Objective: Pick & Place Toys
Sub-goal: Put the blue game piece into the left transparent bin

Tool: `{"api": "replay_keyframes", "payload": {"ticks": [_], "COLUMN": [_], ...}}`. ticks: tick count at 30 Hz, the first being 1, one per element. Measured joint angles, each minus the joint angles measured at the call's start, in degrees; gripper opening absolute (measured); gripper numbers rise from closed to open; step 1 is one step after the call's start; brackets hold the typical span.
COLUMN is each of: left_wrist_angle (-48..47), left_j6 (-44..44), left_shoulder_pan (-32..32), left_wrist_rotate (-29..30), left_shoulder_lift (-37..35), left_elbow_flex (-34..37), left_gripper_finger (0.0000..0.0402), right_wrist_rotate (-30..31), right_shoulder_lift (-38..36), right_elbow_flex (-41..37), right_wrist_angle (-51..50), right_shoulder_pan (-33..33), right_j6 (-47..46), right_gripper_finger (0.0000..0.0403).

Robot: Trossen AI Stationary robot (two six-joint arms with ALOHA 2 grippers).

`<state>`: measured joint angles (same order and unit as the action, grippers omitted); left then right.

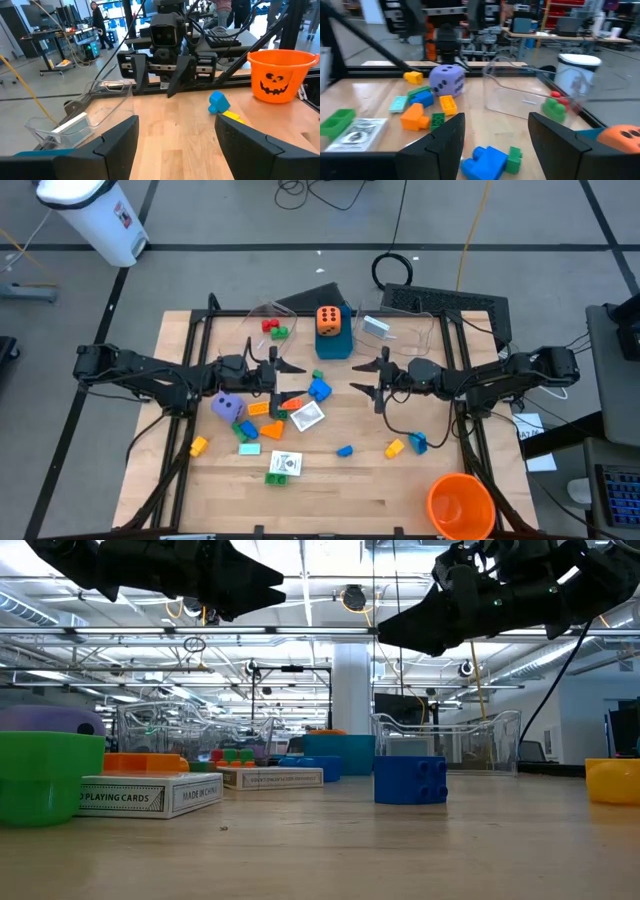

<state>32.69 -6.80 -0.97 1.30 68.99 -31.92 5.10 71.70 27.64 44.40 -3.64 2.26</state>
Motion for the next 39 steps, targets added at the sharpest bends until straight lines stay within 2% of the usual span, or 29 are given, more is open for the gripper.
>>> {"api": "replay_keyframes", "payload": {"ticks": [8,14,18,21,31,39], "left_wrist_angle": [-0.1,-0.1,-0.1,-0.1,-0.1,-0.1], "left_j6": [-0.4,-1.4,-2.0,-2.6,-4.5,-5.0], "left_shoulder_pan": [0.0,0.0,-0.1,-0.1,-0.3,-0.3], "left_wrist_rotate": [0.0,0.2,0.2,0.2,0.3,0.3], "left_shoulder_lift": [0.0,0.0,0.0,0.0,0.0,0.0], "left_elbow_flex": [0.0,0.0,0.0,0.0,0.0,0.0], "left_gripper_finger": [0.0269,0.0269,0.0269,0.0269,0.0269,0.0269], "right_wrist_rotate": [-0.7,-0.3,5.2,6.9,6.9,6.8], "right_shoulder_lift": [0.0,0.0,0.0,0.0,0.0,0.0], "right_elbow_flex": [0.0,0.0,0.0,0.1,6.7,7.1], "right_wrist_angle": [0.0,0.0,0.4,0.0,-13.0,-14.6], "right_shoulder_pan": [0.4,3.3,6.0,7.6,11.7,14.7], "right_j6": [0.0,2.0,3.6,4.4,4.4,4.2], "right_gripper_finger": [0.0212,0.0212,0.0212,0.0212,0.0212,0.0212]}}
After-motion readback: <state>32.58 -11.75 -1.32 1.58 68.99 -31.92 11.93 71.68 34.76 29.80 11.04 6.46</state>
